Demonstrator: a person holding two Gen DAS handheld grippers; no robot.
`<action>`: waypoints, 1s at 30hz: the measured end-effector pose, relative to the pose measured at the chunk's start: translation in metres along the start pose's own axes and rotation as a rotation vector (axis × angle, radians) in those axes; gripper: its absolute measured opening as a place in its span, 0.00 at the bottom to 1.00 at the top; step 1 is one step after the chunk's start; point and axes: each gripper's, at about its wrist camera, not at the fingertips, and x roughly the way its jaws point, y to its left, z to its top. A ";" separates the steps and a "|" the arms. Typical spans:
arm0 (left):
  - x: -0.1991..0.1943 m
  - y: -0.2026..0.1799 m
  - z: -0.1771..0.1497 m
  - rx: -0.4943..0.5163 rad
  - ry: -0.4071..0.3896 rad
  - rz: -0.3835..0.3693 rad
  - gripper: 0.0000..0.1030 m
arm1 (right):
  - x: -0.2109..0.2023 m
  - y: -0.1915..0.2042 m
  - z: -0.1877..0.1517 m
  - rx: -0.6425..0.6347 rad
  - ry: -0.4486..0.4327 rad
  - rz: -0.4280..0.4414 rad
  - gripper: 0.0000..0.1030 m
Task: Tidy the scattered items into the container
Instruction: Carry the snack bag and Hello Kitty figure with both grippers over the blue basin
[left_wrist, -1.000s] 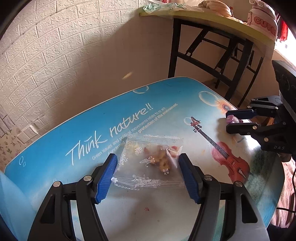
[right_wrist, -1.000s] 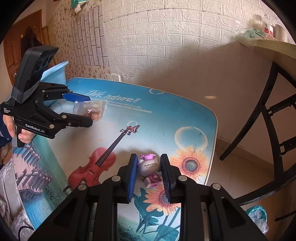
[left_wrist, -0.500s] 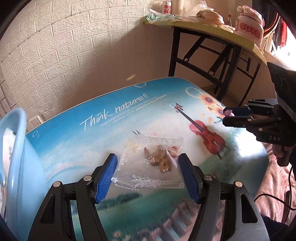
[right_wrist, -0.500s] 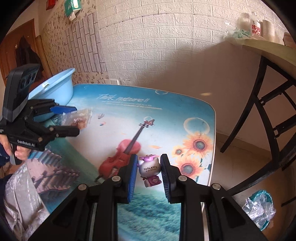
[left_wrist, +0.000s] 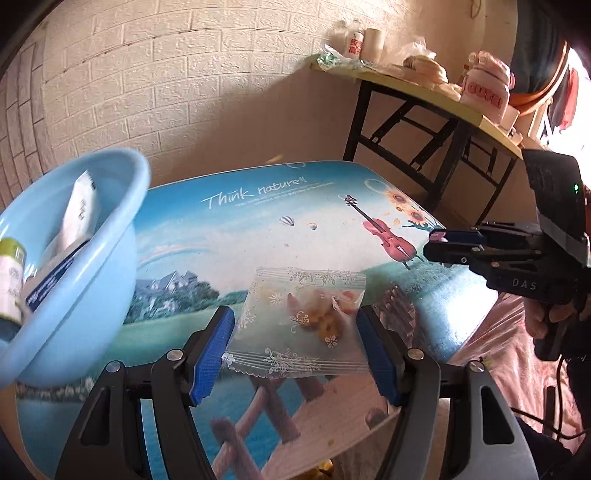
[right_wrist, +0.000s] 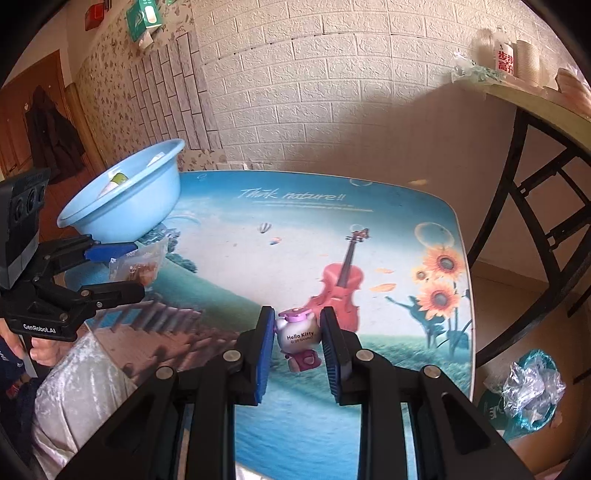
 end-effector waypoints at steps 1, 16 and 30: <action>-0.003 0.003 -0.002 -0.015 -0.003 -0.007 0.64 | 0.000 0.005 -0.001 0.003 0.000 0.000 0.25; -0.068 0.008 0.020 -0.015 -0.167 -0.008 0.65 | -0.027 0.047 0.032 -0.043 -0.056 -0.046 0.25; -0.112 0.075 0.036 -0.058 -0.243 0.144 0.65 | -0.024 0.123 0.089 -0.153 -0.123 0.006 0.25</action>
